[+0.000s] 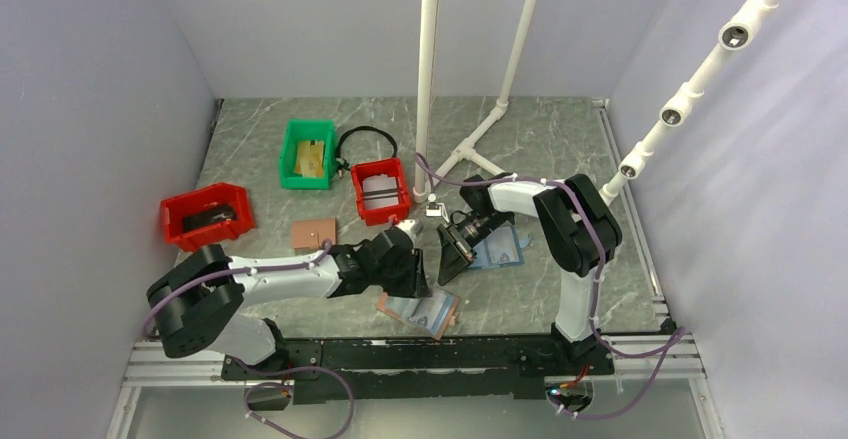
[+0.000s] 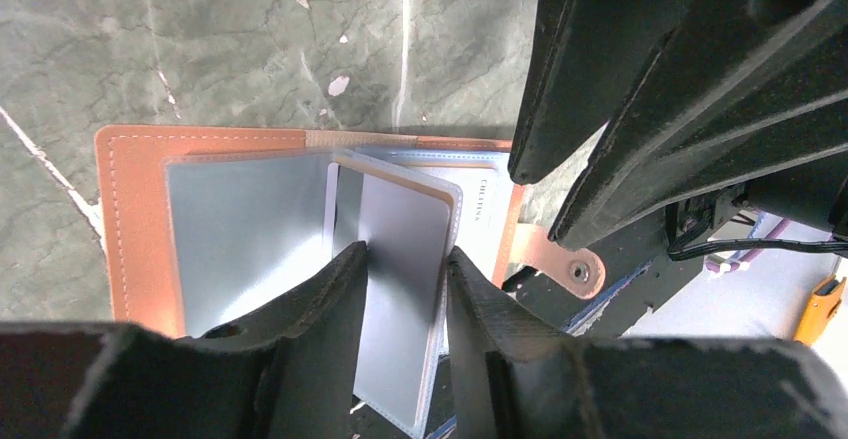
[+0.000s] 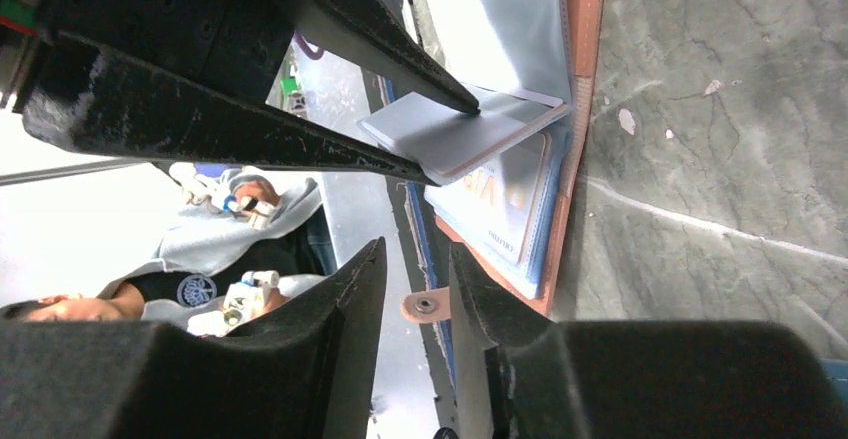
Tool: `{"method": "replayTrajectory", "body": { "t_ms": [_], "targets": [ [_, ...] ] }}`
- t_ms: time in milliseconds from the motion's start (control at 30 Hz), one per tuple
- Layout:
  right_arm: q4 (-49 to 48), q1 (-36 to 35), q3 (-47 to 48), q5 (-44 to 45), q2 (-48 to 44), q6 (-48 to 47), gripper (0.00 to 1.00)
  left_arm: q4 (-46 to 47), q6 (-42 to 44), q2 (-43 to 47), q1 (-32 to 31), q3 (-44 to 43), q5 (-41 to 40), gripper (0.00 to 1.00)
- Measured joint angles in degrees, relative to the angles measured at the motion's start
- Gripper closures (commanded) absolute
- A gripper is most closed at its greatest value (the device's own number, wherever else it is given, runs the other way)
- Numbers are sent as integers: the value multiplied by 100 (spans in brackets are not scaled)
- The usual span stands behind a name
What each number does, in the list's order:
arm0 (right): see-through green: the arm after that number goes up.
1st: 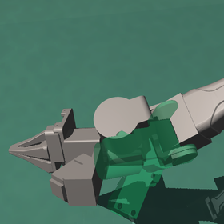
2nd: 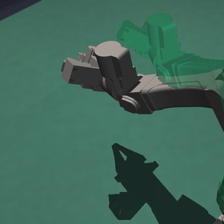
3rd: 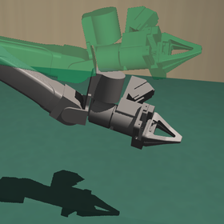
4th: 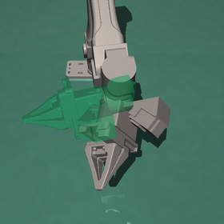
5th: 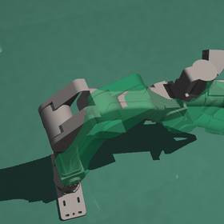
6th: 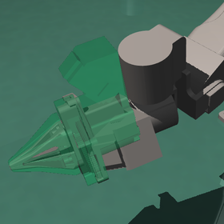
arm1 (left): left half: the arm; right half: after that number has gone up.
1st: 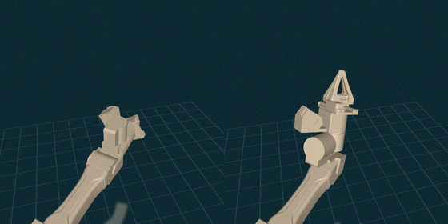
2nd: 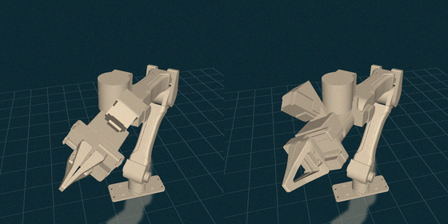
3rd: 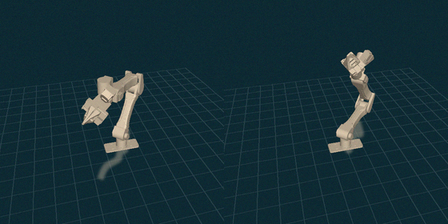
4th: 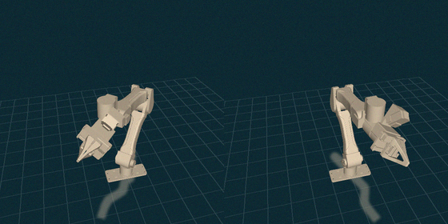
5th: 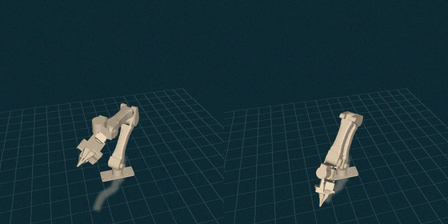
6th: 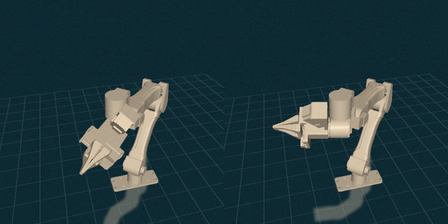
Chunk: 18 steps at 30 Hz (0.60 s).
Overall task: Take the credit cards out of the card holder
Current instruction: Remove the credit card from the card holder.
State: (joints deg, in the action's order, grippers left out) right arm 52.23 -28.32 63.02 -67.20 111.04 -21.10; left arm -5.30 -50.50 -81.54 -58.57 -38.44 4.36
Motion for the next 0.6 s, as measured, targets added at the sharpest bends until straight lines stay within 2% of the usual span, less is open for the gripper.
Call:
{"method": "replayTrajectory", "body": {
  "t_ms": [100, 200, 267, 433, 600],
  "targets": [
    [4, 0, 4, 22, -33, -39, 61, -74, -48, 90, -2, 0, -103, 75],
    [-72, -2, 0, 170, -236, -17, 60, -175, -125, 199, 2, 2, -225, 92],
    [-188, -20, -11, 306, -509, -11, 60, -210, -181, 243, 15, 61, -273, 100],
    [-396, -168, -15, 520, -1189, -114, 60, -22, -444, 444, 101, 398, -271, 100],
    [-745, -730, -210, 629, -1674, -203, 63, 737, -879, 979, 293, 1176, -278, 100]
  ]
}}
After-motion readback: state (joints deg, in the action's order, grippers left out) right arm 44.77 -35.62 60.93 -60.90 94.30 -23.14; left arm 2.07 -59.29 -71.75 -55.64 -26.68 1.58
